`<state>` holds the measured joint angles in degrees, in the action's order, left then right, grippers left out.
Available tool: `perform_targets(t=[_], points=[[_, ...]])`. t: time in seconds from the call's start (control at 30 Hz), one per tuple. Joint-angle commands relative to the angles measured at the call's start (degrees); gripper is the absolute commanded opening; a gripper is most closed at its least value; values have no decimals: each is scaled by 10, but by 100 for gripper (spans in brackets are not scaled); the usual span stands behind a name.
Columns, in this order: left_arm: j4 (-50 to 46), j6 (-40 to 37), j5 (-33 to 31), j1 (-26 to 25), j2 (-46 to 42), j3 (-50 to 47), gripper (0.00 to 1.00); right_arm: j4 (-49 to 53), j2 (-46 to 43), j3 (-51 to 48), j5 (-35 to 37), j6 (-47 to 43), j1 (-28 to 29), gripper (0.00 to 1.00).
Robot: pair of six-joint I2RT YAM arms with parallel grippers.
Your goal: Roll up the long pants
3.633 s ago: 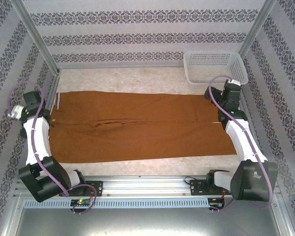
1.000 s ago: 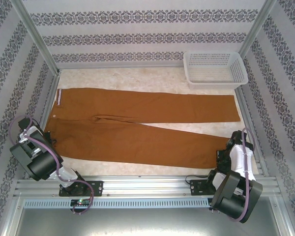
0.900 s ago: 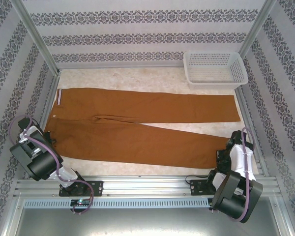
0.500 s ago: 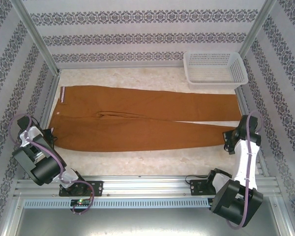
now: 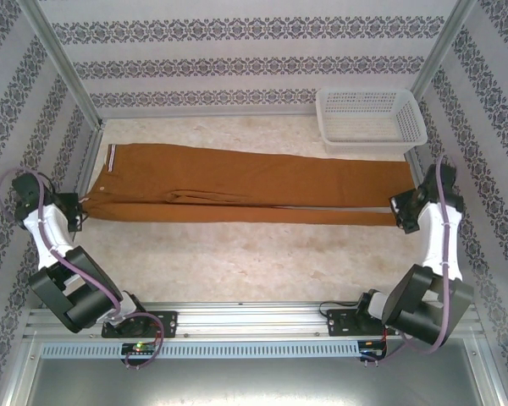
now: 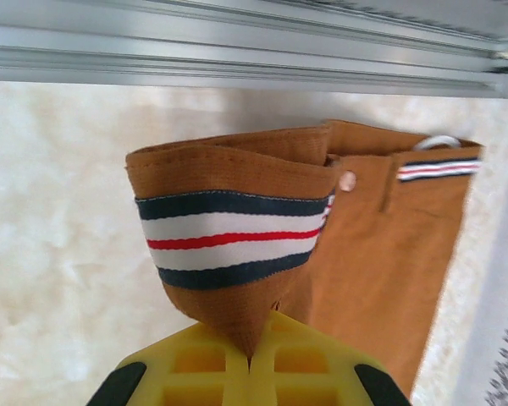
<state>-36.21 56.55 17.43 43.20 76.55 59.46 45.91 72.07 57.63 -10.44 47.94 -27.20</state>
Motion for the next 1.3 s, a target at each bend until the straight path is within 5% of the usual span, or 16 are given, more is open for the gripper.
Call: perform_targets(t=[0.0, 0.4, 1.1, 1.13, 1.2, 1.23, 1.27], points=[[23, -3, -22, 2, -1, 52, 0, -43, 35, 65, 31, -15, -2, 0], [49, 36, -17, -39, 142, 190, 0, -23, 203, 268, 63, -30, 28, 0], [6, 42, -109, -144, 367, 434, 0, 29, 480, 533, 106, -66, 60, 0], [4, 42, -113, -147, 376, 443, 13, 30, 488, 543, 109, -69, 63, 0], [7, 38, -122, -154, 387, 452, 94, 26, 499, 563, 109, -80, 71, 34], [11, 34, -127, -157, 389, 452, 100, 31, 505, 576, 111, -84, 75, 68], [12, 35, -129, -159, 391, 455, 100, 45, 511, 592, 117, -86, 78, 87]])
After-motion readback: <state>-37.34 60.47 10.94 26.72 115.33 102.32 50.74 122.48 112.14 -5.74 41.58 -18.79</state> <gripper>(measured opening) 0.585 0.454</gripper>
